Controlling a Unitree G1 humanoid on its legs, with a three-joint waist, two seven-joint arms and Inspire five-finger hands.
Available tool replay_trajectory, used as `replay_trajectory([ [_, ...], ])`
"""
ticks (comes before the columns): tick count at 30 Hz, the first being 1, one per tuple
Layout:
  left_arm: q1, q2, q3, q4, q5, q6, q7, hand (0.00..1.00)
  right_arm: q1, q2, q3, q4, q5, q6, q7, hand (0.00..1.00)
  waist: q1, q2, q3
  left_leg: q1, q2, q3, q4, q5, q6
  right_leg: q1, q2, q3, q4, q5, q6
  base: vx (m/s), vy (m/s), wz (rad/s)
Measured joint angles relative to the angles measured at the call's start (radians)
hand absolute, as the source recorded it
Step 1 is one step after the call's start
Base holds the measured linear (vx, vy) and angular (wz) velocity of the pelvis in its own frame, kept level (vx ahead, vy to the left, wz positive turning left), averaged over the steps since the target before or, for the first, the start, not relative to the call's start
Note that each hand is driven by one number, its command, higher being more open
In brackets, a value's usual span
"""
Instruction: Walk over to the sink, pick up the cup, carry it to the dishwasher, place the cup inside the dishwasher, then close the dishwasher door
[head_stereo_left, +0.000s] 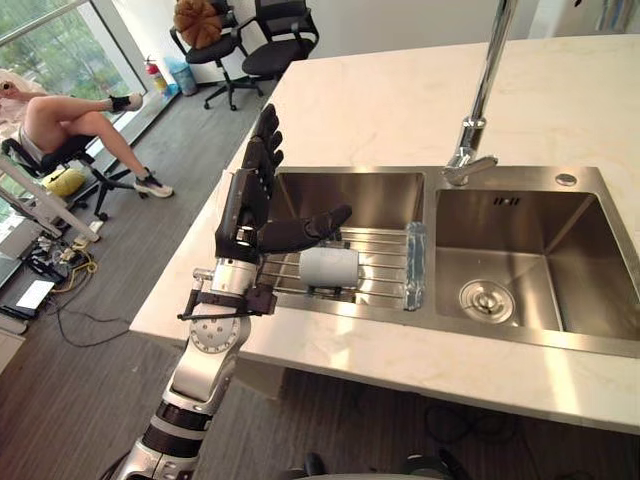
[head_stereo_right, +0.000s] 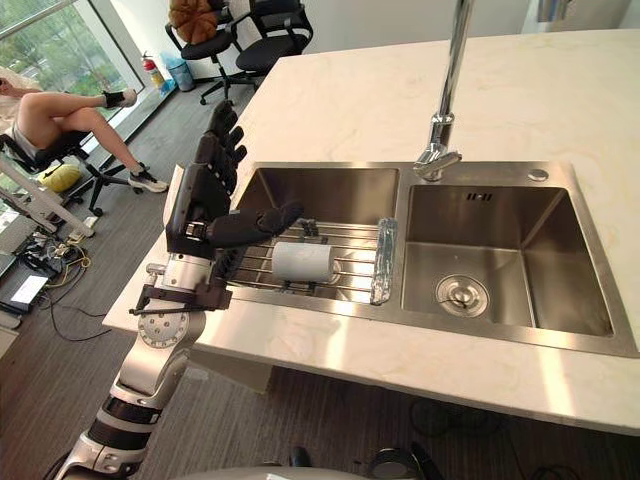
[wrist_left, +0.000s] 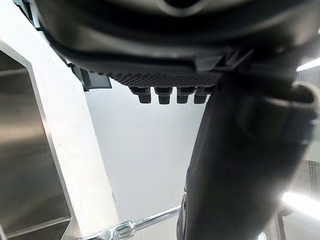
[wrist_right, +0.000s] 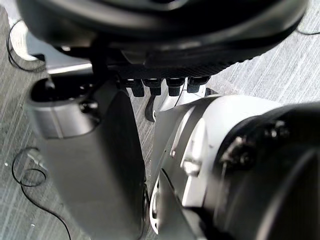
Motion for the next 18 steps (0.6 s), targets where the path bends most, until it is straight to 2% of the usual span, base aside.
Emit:
replay_trajectory([
  [3,-0.005,0.080,-0.080,-0.016,0.097,0.059,-0.112,1.00,0.007,-0.001,-0.001,0.005,0.003,-0.023,0.002,1.00,-0.002,0.009,-0.006,0.000,0.008,0.000,-0.022,0.001,0.001,0.007,0.015,-0.001,-0.050,0.022,-0.002,-0.04,-0.009,-0.07],
  [6,-0.015,0.132,-0.126,-0.018,0.139,0.105,-0.191,1.00,0.008,-0.003,-0.001,0.000,0.047,-0.003,0.011,1.00,-0.011,0.009,-0.006,0.000,0.008,0.000,-0.040,0.001,0.001,0.012,0.018,0.000,-0.087,0.045,0.003,-0.02,0.016,-0.05],
  [12,-0.061,0.248,-0.125,-0.013,0.153,0.150,-0.211,1.00,0.008,-0.001,0.006,-0.005,0.061,0.000,0.029,1.00,-0.011,0.004,-0.006,0.000,0.001,-0.001,-0.050,-0.005,0.009,0.040,0.019,-0.006,-0.156,0.090,0.018,-0.01,0.009,0.02],
  [18,-0.092,0.267,-0.124,-0.013,0.153,0.155,-0.208,1.00,0.017,-0.012,0.062,-0.005,0.102,0.016,0.032,1.00,-0.012,-0.005,-0.010,0.000,0.002,-0.001,-0.051,-0.022,0.018,0.059,0.023,-0.007,-0.204,0.117,0.018,-0.04,0.006,-0.01],
])
